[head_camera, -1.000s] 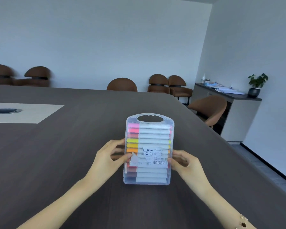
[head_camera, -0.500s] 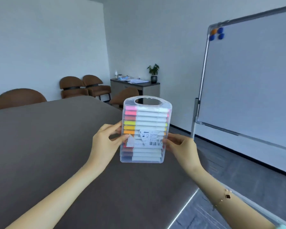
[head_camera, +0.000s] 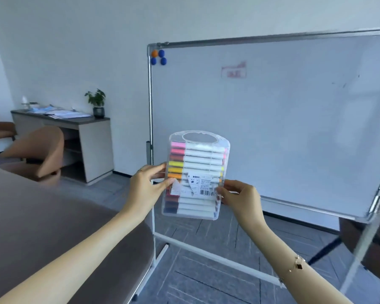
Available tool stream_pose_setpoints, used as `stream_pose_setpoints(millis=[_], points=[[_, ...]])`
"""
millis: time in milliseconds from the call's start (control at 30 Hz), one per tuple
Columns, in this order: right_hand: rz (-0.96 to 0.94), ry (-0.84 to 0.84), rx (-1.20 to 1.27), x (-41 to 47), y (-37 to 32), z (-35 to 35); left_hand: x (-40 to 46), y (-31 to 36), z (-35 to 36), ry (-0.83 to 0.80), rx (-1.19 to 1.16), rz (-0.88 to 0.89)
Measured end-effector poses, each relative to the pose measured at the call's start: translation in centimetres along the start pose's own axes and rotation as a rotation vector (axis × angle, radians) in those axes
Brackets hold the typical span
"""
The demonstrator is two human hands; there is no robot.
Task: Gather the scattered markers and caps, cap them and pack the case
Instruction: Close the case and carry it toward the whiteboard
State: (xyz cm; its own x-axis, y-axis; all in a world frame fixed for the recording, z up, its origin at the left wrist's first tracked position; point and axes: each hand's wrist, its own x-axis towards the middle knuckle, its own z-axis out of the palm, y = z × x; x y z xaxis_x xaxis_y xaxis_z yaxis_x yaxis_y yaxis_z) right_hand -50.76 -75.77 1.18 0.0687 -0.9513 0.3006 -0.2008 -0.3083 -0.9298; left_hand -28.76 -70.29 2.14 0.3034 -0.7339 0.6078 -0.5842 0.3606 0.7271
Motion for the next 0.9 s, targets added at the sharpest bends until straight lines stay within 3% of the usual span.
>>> stream_pose_setpoints(millis=[433, 900], points=[[0.043, 0.22, -0.072, 17.0, 8.8, -5.1, 14.4, -7.8, 19.5, -0.07, -0.104, 0.069], [0.129, 0.278, -0.122, 21.2, 16.1, -4.3, 16.6, -14.9, 26.3, -0.133, -0.101, 0.025]])
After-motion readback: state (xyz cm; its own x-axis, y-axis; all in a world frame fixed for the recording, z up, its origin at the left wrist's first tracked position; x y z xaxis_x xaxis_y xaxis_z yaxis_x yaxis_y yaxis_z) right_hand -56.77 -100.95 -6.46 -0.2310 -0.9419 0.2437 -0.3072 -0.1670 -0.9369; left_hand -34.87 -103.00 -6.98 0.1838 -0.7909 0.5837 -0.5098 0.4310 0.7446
